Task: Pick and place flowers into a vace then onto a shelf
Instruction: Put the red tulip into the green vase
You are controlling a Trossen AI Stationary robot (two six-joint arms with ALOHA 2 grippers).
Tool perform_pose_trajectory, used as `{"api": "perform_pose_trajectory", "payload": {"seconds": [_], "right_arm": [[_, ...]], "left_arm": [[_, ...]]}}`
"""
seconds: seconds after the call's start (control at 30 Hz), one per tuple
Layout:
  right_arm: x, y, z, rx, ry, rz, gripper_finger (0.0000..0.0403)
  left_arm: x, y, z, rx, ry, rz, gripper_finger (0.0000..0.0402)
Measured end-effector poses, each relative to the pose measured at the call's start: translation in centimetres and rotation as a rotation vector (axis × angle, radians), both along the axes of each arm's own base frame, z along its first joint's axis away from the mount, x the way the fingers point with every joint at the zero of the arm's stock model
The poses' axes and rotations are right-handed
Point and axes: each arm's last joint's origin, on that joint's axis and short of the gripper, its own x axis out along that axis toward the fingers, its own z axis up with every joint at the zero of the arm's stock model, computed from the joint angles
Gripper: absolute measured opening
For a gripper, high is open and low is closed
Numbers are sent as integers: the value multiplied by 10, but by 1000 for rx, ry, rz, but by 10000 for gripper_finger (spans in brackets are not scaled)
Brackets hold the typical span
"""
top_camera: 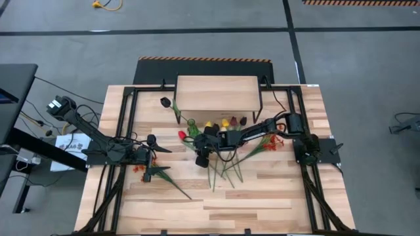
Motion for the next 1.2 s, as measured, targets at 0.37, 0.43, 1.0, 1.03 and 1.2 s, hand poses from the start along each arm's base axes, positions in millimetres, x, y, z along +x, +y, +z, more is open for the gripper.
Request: {"api": "perform_pose_trajectory", "payload": {"seconds": [0.37, 0.43, 1.0, 1.03, 1.2], "right_arm": [[3, 7, -7, 7, -18, 11, 114], [5, 7, -14, 7, -18, 9, 114], [8, 9, -33, 49, -36, -74, 98], [8, 9, -33, 50, -35, -75, 91], [7, 8, -33, 49, -28, -78, 30]], "left_arm": [[0, 0, 0, 0, 0, 0, 284], [0, 0, 0, -2, -2, 0, 284], [0, 0, 1, -4, -6, 0, 284], [0, 0, 1, -4, -6, 0, 284], [0, 0, 1, -4, -5, 0, 284]]}}
